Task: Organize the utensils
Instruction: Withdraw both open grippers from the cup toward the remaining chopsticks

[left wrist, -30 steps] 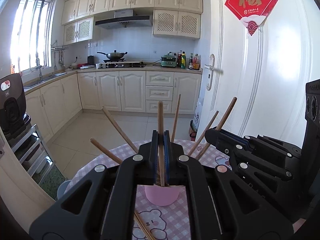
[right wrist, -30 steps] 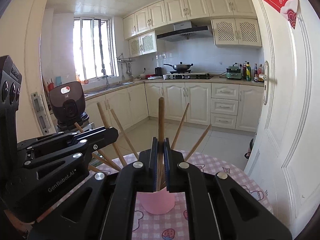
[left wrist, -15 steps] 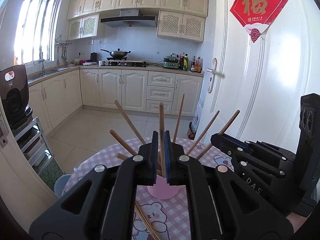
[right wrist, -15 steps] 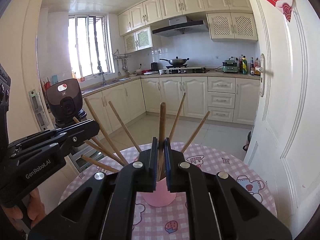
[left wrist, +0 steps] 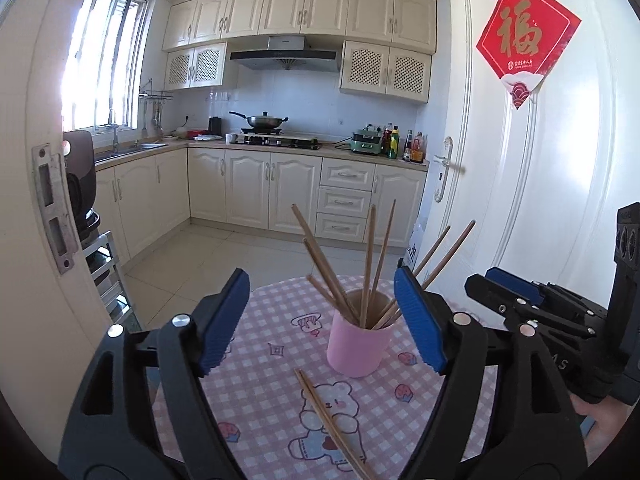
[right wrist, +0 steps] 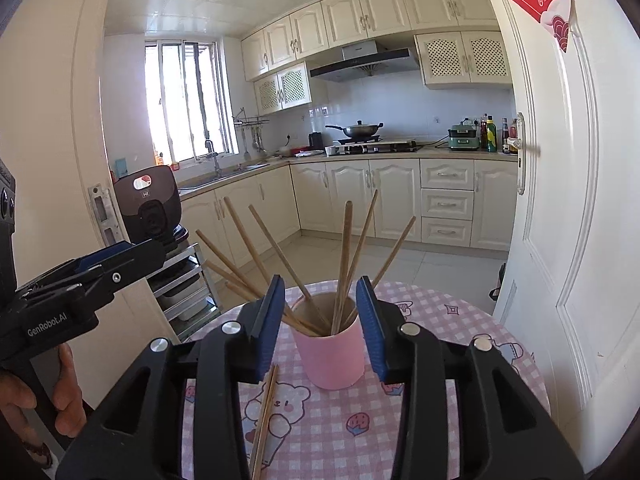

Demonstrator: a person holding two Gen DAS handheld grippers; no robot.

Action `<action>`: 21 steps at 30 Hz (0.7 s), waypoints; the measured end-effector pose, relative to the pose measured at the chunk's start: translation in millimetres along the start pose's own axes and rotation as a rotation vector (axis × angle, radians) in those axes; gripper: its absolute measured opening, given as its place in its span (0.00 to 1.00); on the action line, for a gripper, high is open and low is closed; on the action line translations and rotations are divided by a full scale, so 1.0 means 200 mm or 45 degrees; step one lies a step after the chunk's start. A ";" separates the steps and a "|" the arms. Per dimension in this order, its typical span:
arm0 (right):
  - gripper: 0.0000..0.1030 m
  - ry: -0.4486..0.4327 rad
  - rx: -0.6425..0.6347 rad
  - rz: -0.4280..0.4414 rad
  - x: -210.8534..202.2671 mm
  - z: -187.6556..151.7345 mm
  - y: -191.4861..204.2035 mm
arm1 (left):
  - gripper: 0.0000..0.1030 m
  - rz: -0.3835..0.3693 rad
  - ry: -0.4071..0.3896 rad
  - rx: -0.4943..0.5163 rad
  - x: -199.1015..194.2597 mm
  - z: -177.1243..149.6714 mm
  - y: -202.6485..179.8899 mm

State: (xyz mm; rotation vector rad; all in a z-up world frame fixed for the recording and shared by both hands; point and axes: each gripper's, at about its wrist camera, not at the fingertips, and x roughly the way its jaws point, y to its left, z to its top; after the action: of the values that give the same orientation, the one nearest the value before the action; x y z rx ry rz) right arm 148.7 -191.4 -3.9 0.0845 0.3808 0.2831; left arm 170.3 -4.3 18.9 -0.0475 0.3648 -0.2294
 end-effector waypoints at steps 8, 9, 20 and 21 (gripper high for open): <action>0.41 0.152 -0.025 0.029 0.05 -0.24 0.10 | 0.79 0.088 0.228 -0.036 0.02 -0.22 0.14; 0.41 0.186 -0.028 0.034 0.08 -0.28 0.11 | 0.79 0.093 0.258 -0.043 0.03 -0.26 0.16; 0.46 0.570 -0.089 0.029 0.37 -0.63 0.21 | 0.79 0.081 0.475 -0.097 0.12 -0.57 0.22; 0.46 0.583 -0.100 0.024 0.38 -0.65 0.23 | 0.79 0.079 0.485 -0.099 0.12 -0.59 0.22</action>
State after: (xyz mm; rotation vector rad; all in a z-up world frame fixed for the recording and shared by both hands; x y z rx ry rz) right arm 156.3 -122.1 -145.5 -0.0559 0.8228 0.3355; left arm 159.6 32.5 -104.4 -0.0691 0.7533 -0.1620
